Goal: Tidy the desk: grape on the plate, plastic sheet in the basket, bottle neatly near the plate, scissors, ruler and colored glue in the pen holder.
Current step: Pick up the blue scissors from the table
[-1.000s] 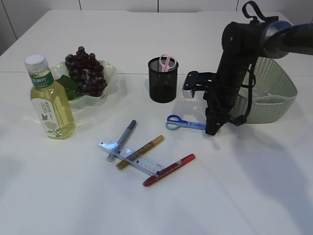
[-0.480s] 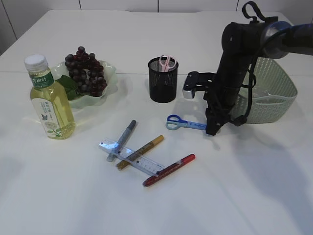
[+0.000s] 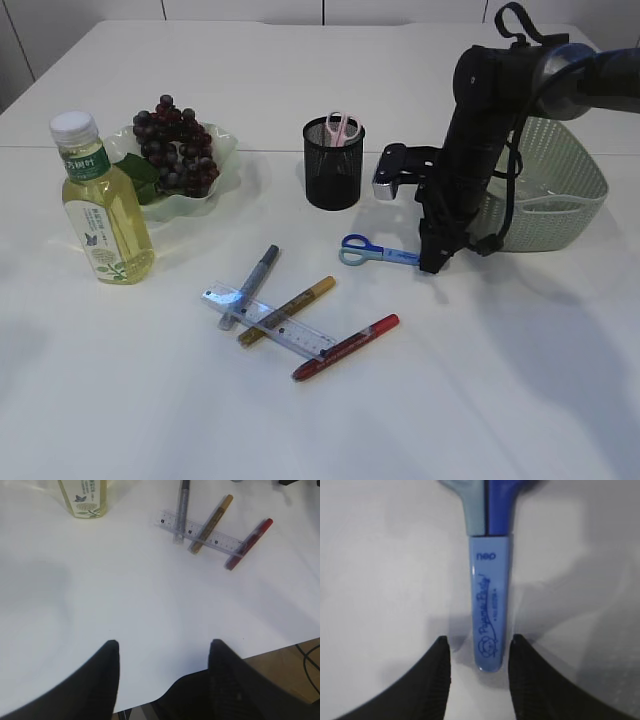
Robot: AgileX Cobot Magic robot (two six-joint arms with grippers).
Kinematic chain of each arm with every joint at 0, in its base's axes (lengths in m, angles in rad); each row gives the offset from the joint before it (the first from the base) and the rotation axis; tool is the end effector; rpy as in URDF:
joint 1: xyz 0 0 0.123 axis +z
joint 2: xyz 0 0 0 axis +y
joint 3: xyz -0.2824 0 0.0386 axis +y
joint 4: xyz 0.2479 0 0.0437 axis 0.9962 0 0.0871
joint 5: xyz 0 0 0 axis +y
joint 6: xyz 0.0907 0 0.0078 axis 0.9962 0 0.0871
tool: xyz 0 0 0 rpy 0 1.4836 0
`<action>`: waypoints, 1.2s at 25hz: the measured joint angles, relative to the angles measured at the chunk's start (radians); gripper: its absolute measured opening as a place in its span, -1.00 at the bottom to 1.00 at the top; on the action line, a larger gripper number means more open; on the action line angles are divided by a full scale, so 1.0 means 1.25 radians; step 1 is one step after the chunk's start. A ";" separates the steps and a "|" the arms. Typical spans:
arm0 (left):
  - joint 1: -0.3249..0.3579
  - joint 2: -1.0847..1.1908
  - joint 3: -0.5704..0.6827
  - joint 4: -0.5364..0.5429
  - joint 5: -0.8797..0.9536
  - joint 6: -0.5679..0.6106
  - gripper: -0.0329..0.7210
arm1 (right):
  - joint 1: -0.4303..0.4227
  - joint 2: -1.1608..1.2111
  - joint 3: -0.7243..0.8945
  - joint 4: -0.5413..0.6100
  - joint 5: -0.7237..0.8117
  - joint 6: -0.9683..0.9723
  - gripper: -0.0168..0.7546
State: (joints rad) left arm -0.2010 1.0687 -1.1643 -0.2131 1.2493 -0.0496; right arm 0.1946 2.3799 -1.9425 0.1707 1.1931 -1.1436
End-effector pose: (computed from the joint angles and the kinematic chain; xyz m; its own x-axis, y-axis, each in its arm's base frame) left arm 0.1767 -0.0547 0.3784 -0.8830 0.0623 -0.4653 0.1893 0.9543 -0.2313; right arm 0.4651 0.1063 0.1347 -0.2892 -0.9447 -0.1545 -0.9573 0.2856 0.0457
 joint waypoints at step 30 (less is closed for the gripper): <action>0.000 0.000 0.000 0.000 0.000 0.000 0.14 | 0.000 0.000 0.000 -0.009 -0.004 0.041 -0.12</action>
State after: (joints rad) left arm -0.2010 1.0687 -1.1643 -0.2131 1.2493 -0.0496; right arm 0.1946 2.3799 -1.9425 0.1594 1.1887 -1.0920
